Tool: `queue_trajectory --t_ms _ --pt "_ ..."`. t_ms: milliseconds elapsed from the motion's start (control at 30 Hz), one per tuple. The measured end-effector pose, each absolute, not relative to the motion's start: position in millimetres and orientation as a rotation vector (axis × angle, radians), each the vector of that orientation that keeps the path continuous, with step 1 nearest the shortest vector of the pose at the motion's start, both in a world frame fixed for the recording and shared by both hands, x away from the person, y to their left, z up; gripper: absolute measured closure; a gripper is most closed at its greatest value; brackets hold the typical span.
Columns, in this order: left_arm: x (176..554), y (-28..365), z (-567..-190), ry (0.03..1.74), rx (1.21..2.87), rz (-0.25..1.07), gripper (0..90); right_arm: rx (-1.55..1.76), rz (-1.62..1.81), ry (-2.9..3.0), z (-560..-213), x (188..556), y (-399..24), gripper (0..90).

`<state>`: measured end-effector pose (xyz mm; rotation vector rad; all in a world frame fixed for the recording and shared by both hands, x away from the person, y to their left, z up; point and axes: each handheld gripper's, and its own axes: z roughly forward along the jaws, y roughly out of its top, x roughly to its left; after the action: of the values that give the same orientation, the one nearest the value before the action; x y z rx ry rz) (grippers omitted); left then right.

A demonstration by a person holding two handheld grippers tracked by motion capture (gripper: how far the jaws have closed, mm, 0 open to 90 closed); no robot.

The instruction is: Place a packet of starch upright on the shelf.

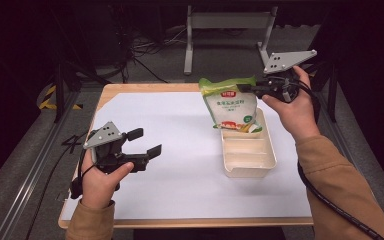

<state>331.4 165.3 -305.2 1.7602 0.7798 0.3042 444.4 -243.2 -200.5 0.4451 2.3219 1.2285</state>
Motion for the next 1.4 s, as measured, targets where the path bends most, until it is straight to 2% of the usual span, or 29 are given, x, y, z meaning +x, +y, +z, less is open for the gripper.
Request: queue_trajectory --t_ms 367,1400 --pt "333.1 165.2 -307.0 0.784 1.763 0.297 18.6 0.456 1.222 2.321 -210.8 454.4 -255.2 88.8" --pt "337.4 164.8 -311.8 0.795 1.787 0.28 18.3 0.525 1.307 2.346 -270.6 476.8 -284.8 88.6"
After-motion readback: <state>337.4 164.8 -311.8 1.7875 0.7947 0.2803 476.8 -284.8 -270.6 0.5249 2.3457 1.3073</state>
